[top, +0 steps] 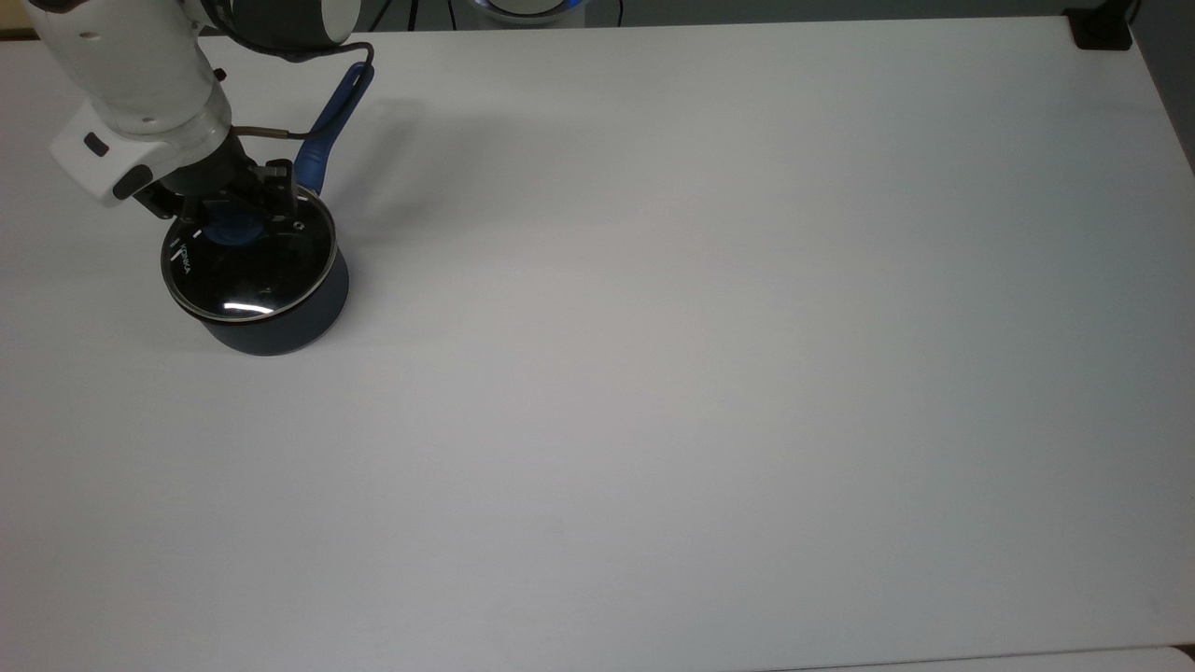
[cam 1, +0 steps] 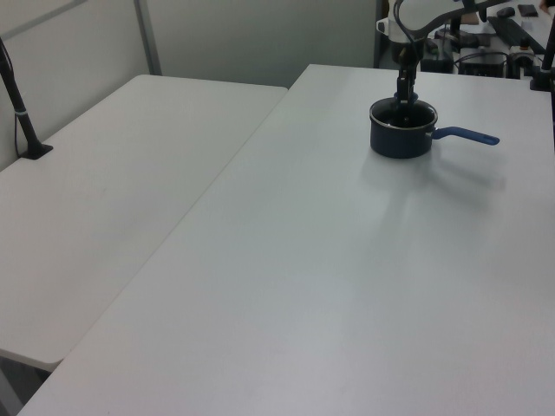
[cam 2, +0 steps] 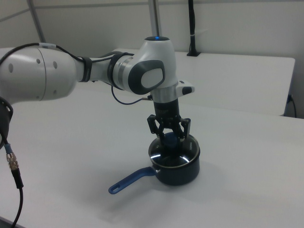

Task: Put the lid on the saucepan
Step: 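Raise the open gripper away from the lid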

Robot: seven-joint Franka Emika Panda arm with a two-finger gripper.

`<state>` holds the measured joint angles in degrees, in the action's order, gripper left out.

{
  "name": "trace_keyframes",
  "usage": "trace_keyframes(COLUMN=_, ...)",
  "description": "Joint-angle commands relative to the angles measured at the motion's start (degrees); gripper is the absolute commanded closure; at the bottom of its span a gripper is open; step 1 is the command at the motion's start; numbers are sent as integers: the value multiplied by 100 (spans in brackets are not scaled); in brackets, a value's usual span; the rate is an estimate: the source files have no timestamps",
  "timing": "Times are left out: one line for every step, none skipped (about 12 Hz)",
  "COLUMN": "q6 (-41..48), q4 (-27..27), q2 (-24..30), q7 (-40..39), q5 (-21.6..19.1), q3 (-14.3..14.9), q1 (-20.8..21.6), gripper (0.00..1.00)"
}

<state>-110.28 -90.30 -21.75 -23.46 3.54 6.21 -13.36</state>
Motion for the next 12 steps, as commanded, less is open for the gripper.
trace_keyframes(q6=94, q4=-14, q2=56, q7=-71, q5=112, q3=38, q1=53, gripper=18)
trace_keyframes(q6=85, q4=-14, q2=48, q7=-62, q5=112, q3=38, q1=44, gripper=0)
trace_keyframes(q6=85, q4=-14, q2=56, q7=-62, q5=112, q3=38, q1=44, gripper=0)
trace_keyframes(q6=85, q4=-14, q2=56, q7=-62, q5=112, q3=38, q1=36, gripper=0)
trace_keyframes(q6=94, q4=3, q2=65, q7=-54, q5=112, q3=38, q1=35, gripper=0)
trace_keyframes(q6=129, q4=38, q2=109, q7=-45, q5=112, q3=47, q1=35, gripper=0)
trace_keyframes(q6=147, q4=65, q2=187, q7=51, q5=130, q3=47, q1=53, gripper=0)
trace_keyframes(q6=216, q4=65, q2=327, q7=339, q5=260, q3=12, q1=70, gripper=0)
trace_keyframes(q6=322, q4=65, q2=468, q7=646, q5=392, q3=-31, q1=132, gripper=0)
trace_keyframes(q6=462, q4=65, q2=609, q7=1015, q5=411, q3=-32, q1=324, gripper=0)
trace_keyframes(q6=690, q4=65, q2=836, q7=1358, q5=402, q3=-32, q1=517, gripper=0)
trace_keyframes(q6=909, q4=56, q2=1030, q7=1622, q5=376, q3=-41, q1=754, gripper=0)
